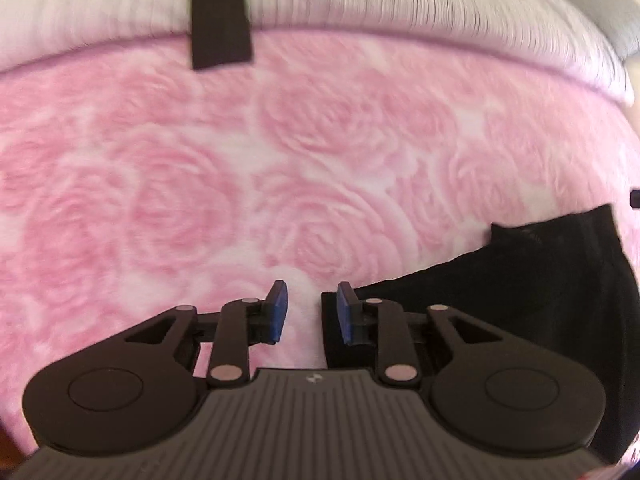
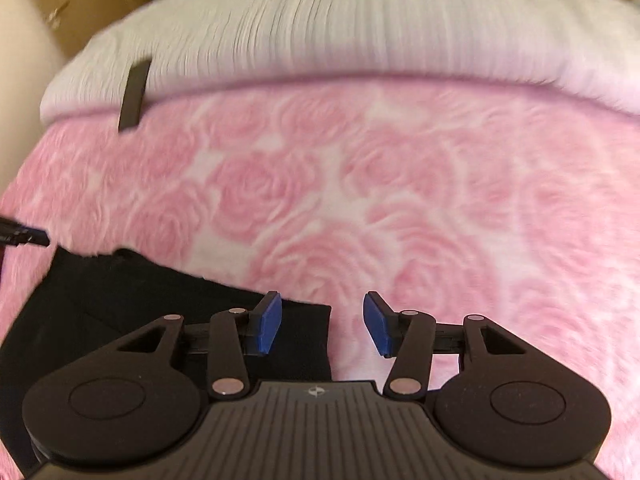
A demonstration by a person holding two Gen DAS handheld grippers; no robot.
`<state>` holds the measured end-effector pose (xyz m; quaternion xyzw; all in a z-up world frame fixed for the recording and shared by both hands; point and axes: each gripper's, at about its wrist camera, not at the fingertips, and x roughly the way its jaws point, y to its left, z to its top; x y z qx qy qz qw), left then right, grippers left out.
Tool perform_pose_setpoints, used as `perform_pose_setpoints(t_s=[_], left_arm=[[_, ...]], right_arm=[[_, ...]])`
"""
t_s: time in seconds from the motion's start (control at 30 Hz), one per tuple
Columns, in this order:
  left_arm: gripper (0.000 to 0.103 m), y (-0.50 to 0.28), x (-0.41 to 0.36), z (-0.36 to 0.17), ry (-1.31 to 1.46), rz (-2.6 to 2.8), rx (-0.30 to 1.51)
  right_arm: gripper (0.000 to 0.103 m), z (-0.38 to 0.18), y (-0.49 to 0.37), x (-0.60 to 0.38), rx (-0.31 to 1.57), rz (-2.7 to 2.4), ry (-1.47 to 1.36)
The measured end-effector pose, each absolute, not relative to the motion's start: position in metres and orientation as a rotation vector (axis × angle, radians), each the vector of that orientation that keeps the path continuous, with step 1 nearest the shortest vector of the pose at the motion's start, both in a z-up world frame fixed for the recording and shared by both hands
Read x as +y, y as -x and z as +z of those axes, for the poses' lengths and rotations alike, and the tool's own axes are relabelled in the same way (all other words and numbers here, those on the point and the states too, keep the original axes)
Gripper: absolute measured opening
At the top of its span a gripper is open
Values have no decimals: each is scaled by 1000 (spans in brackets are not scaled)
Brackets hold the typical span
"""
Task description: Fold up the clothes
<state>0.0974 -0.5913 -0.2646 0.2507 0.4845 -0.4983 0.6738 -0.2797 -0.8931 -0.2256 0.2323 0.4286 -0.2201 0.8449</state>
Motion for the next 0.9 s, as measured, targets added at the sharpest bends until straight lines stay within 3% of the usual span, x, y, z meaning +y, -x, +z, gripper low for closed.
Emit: perform_pose_setpoints(t_s=[0.1,0.17,0.37,0.53,0.57,0.9], left_arm=[[21,-83,-576,-249,-533,-1141,1073],[21,-72,-565,-239,-513,-1155,1062],[22,-13,-585,-286,-670,-1262,1084],[16,-19,-592,-305,-705,-1244,1088],[11,-22,-592,-304,-697,-1242,1092],[13,20,-509,-243,-616,-1179,1063]], right_arm=[[39,-211,295,-862,862,-452,-509],[39,-213,299,-832,872,-403,-515],[39,-244,292,-789,950,-348,-530],[30,-241,306,-780,965,-393,-535],[30,-240,309,-778,967,-402,-536],[34,-226,359,-725,968,-465,-593]])
